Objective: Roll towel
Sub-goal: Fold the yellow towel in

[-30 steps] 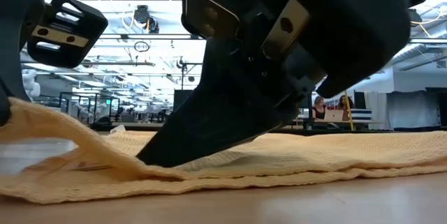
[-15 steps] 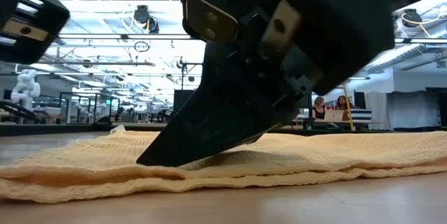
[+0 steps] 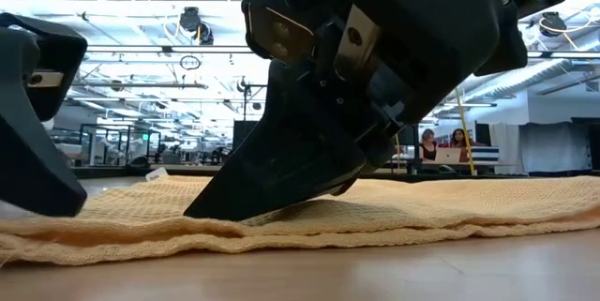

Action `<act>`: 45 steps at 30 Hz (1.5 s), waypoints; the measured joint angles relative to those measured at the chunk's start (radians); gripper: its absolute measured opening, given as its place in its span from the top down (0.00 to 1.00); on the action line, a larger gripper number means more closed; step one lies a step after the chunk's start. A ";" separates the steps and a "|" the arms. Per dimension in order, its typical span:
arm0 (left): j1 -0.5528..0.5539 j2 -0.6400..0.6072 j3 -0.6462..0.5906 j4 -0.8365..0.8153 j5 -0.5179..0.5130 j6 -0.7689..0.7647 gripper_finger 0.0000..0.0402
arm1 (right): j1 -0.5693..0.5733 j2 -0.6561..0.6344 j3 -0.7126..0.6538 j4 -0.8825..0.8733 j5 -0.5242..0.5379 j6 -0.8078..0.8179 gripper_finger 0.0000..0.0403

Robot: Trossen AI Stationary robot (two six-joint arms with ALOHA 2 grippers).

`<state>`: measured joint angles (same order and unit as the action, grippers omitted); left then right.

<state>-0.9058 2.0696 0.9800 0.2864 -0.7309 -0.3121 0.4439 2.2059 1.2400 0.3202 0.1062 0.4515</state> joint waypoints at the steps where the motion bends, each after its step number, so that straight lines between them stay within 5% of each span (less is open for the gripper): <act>1: 0.004 0.003 0.001 0.000 0.015 -0.016 0.53 | 0.000 0.000 0.000 0.000 0.000 0.001 0.99; 15: 0.033 0.004 0.007 -0.119 0.087 -0.154 0.75 | 0.000 0.001 -0.001 0.005 -0.001 0.000 0.99; 21: 0.046 0.005 0.005 -0.130 0.083 -0.109 0.95 | 0.000 0.001 -0.001 0.010 -0.004 -0.003 0.99; 28: 0.049 -0.048 -0.002 -0.201 0.044 -0.091 0.97 | 0.001 -0.046 -0.004 -0.027 0.022 -0.057 0.97; 35: 0.064 -0.175 -0.018 -0.317 0.035 -0.108 0.97 | 0.049 -0.138 -0.003 -0.086 0.166 -0.215 0.81; 45: 0.116 -0.223 -0.025 -0.302 0.052 -0.094 0.97 | 0.120 -0.056 -0.003 0.038 0.409 -0.266 0.54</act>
<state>-0.7903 1.8469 0.9554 -0.0154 -0.6785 -0.4061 0.5639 2.1494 1.2369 0.3580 0.5150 0.1859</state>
